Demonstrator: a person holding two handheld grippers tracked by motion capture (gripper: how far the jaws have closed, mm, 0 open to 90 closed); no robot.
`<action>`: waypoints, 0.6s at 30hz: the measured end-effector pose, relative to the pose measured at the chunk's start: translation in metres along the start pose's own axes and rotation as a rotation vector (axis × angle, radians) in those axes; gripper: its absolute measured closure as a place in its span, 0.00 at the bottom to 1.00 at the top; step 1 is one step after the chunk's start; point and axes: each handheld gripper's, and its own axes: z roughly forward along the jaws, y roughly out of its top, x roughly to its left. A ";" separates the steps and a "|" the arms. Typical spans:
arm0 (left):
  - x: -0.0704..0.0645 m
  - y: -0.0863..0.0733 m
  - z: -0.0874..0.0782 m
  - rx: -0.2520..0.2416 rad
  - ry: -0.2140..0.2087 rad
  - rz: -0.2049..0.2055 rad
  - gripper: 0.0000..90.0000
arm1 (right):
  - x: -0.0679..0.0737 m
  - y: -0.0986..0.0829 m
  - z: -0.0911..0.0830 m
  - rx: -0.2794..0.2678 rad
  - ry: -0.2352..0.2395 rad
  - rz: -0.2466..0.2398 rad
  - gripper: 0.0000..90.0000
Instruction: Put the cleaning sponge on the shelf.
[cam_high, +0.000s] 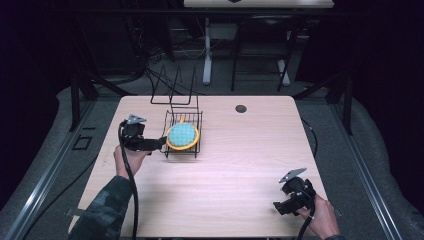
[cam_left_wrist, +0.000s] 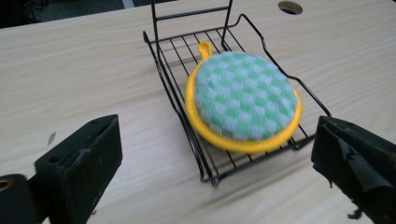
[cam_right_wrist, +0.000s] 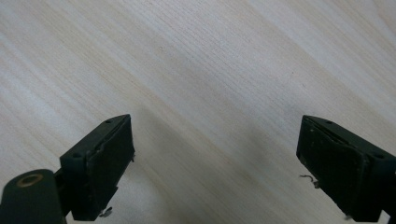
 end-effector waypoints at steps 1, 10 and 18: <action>0.000 -0.002 -0.005 0.009 0.001 0.004 0.00 | 0.000 0.000 0.000 -0.001 -0.002 0.000 0.12; 0.001 -0.039 -0.046 0.015 0.044 0.055 0.00 | 0.000 0.001 -0.001 0.002 0.000 -0.006 0.12; 0.002 -0.083 -0.062 0.050 0.062 0.024 0.00 | 0.001 0.001 0.001 -0.001 -0.004 -0.005 0.12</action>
